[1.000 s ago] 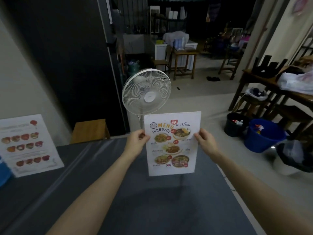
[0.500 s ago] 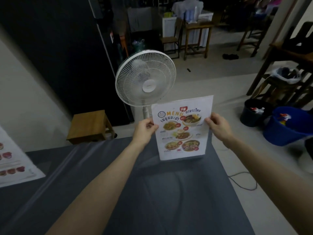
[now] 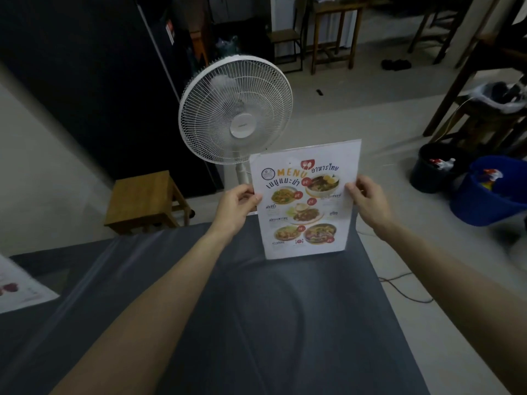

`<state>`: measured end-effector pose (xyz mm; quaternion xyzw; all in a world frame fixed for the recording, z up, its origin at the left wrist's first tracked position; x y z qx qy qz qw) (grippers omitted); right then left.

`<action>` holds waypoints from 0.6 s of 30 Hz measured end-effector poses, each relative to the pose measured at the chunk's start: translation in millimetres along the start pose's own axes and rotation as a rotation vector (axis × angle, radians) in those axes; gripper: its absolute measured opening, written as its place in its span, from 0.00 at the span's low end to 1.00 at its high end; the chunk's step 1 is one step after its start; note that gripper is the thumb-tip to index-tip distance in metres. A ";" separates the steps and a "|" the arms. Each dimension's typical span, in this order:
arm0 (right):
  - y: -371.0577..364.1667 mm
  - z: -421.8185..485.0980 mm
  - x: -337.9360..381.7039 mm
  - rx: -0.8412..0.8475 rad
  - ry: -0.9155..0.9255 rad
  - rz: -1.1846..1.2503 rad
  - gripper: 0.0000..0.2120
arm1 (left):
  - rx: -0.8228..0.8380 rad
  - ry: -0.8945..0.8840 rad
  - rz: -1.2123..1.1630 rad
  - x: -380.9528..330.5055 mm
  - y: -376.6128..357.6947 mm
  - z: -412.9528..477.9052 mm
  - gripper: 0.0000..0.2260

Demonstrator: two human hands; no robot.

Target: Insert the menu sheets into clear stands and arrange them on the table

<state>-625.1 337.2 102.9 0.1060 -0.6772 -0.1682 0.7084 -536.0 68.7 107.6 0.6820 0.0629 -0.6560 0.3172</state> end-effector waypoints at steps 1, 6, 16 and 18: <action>-0.3 -1.6 -0.1 -0.004 0.000 0.001 0.10 | 0.000 -0.006 0.001 0.4 0.2 -0.4 0.04; -0.8 -4.8 1.8 -0.010 -0.015 0.024 0.12 | -0.020 -0.035 0.021 2.7 -1.4 -0.2 0.05; 7.5 -19.1 7.8 0.023 -0.036 -0.078 0.18 | 0.040 0.040 0.198 4.8 3.3 -11.6 0.11; 11.9 -27.5 9.2 0.003 0.007 -0.247 0.20 | 0.042 0.057 0.256 8.2 5.8 -17.7 0.13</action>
Point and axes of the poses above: each hand's wrist, its own z-axis towards the middle knuckle, its own y-axis out of the back of the hand, x = y × z, the point moved 4 cm from there along z, towards the middle knuckle, and after that the axes turned 15 degrees about -x, right-handed, at the moved point
